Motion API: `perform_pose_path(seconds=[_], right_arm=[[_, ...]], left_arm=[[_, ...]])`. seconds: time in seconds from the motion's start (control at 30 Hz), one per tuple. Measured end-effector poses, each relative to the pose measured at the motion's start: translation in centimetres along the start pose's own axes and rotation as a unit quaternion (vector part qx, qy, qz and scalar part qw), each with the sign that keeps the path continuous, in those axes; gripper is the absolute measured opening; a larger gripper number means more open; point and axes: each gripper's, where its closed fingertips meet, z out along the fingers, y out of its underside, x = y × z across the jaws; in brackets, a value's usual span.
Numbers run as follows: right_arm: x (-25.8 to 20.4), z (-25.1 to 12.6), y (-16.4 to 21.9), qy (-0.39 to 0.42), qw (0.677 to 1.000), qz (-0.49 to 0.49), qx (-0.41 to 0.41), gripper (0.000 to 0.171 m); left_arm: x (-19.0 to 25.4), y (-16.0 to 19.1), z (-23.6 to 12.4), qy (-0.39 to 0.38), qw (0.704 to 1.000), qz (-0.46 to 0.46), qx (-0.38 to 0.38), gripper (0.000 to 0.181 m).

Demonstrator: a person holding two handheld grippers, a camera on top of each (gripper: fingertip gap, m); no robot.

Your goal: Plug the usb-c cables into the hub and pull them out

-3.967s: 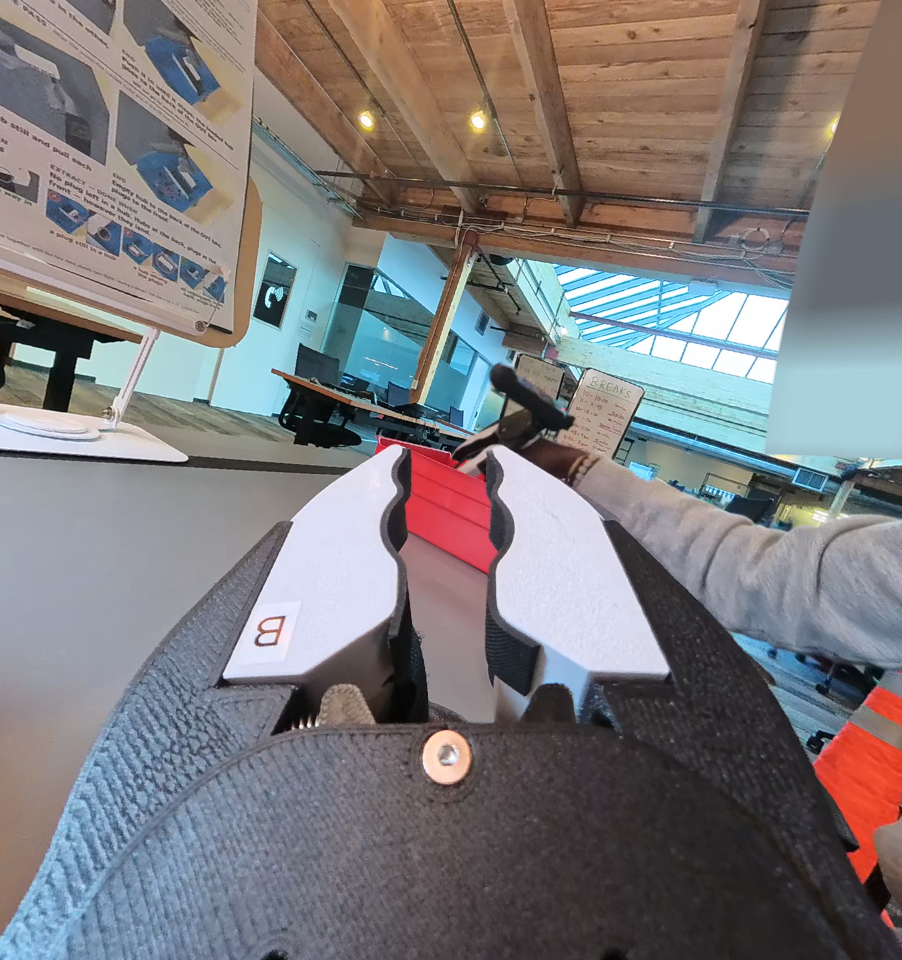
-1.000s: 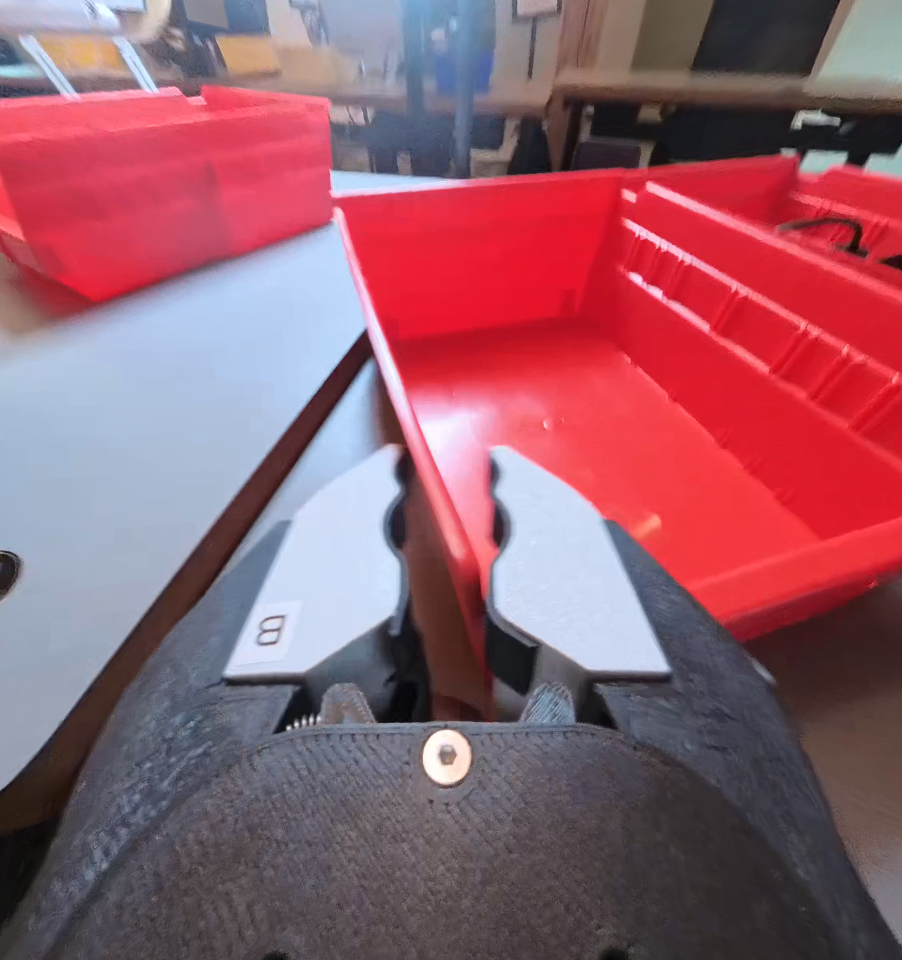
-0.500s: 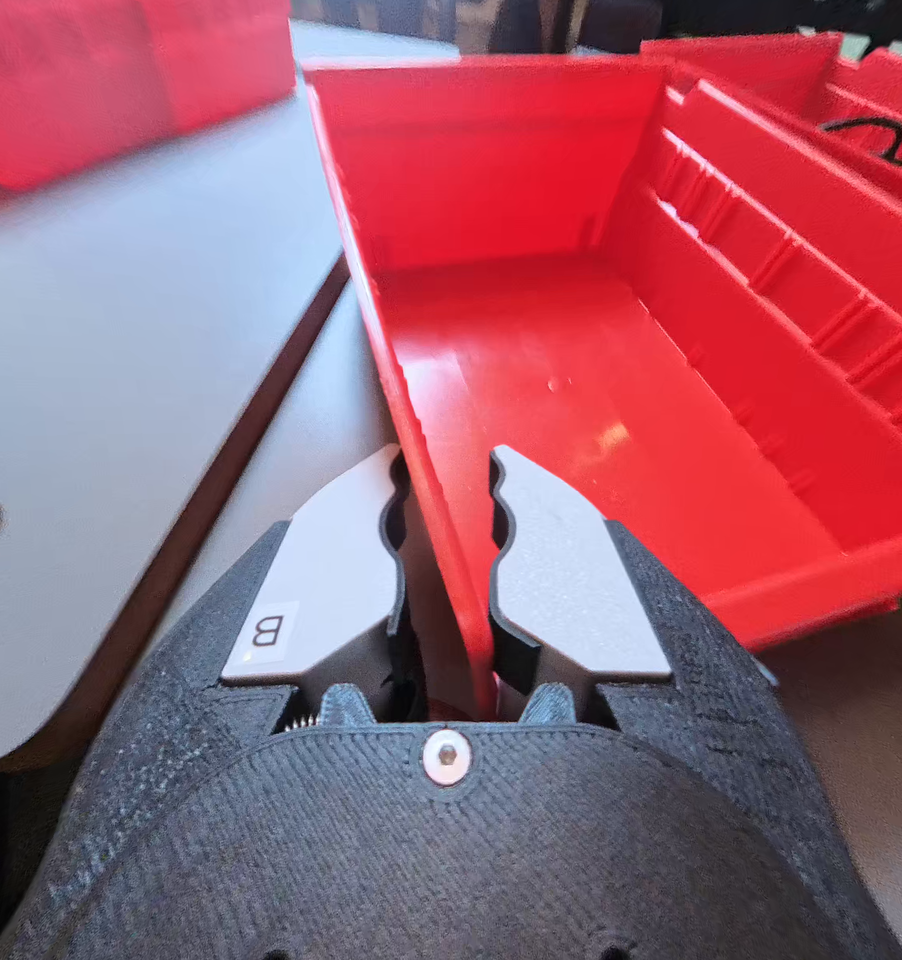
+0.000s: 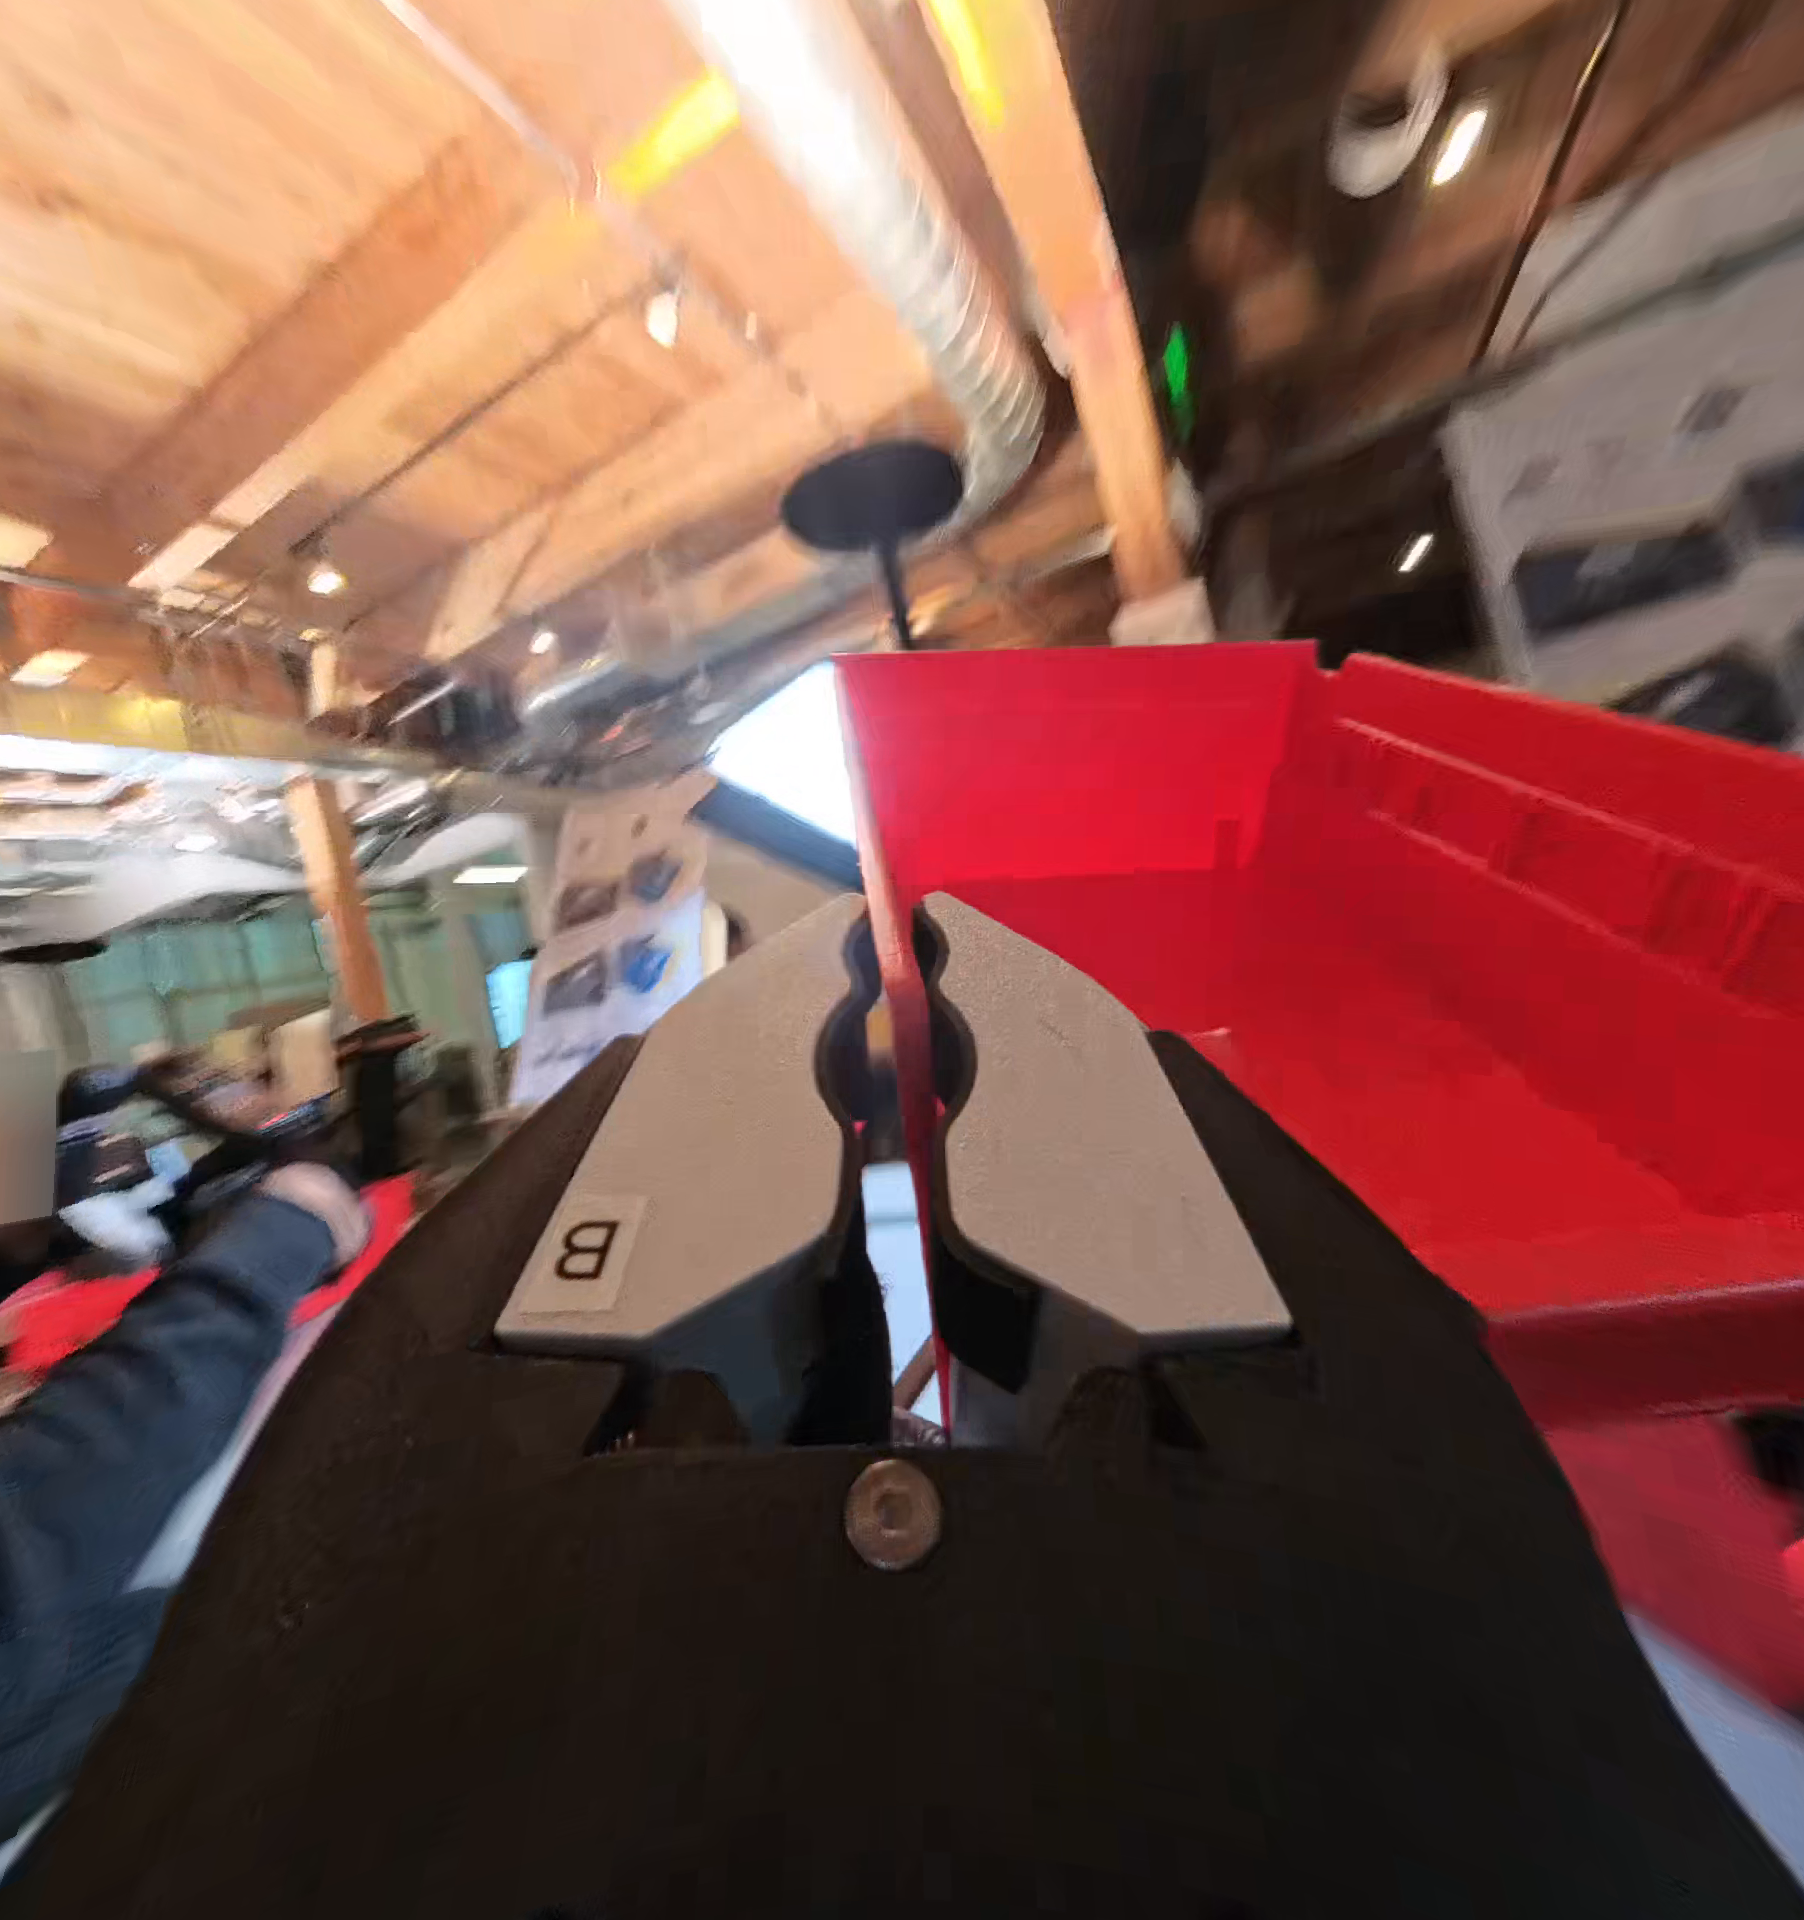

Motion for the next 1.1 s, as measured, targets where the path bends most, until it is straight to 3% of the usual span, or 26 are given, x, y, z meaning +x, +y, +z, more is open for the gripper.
perform_pose_path(seconds=[0.1, 0.2, 0.4, 0.6, 0.8, 0.97, 1.0, 1.1], right_arm=[[5.0, -3.2, -1.0, 0.059, 0.998, -0.031, 0.001, 0.015], [9.6, -7.3, 0.4, 0.092, 0.992, -0.058, -0.059, 0.013], [17.9, -17.5, 7.1, 0.168, 0.954, -0.057, -0.243, 0.013], [23.7, -27.6, 14.3, 0.261, 0.895, -0.006, -0.363, 0.011], [25.5, -34.1, 17.9, 0.291, 0.850, 0.009, -0.438, 0.012], [26.4, -36.2, 18.6, 0.305, 0.843, 0.017, -0.444, 0.012], [26.1, -36.2, 19.0, 0.289, 0.844, 0.019, -0.452, 0.017], [25.9, -37.0, 20.0, 0.274, 0.829, 0.023, -0.487, 0.054]], left_arm=[[4.7, -2.0, 0.3, 0.071, 0.991, -0.097, 0.053, 0.011], [11.5, -1.2, 1.4, 0.139, 0.977, -0.162, 0.016, 0.011], [28.0, 0.6, 2.5, 0.279, 0.926, -0.243, -0.073, 0.013], [42.7, 2.9, 0.3, 0.375, 0.875, -0.262, -0.160, 0.015], [49.9, 3.1, -2.6, 0.442, 0.840, -0.257, -0.182, 0.021], [52.1, 4.0, -4.7, 0.500, 0.801, -0.256, -0.209, 0.032], [52.2, 4.1, -5.0, 0.511, 0.788, -0.267, -0.217, 0.035], [51.4, 3.7, -5.6, 0.542, 0.746, -0.308, -0.236, 0.058]])
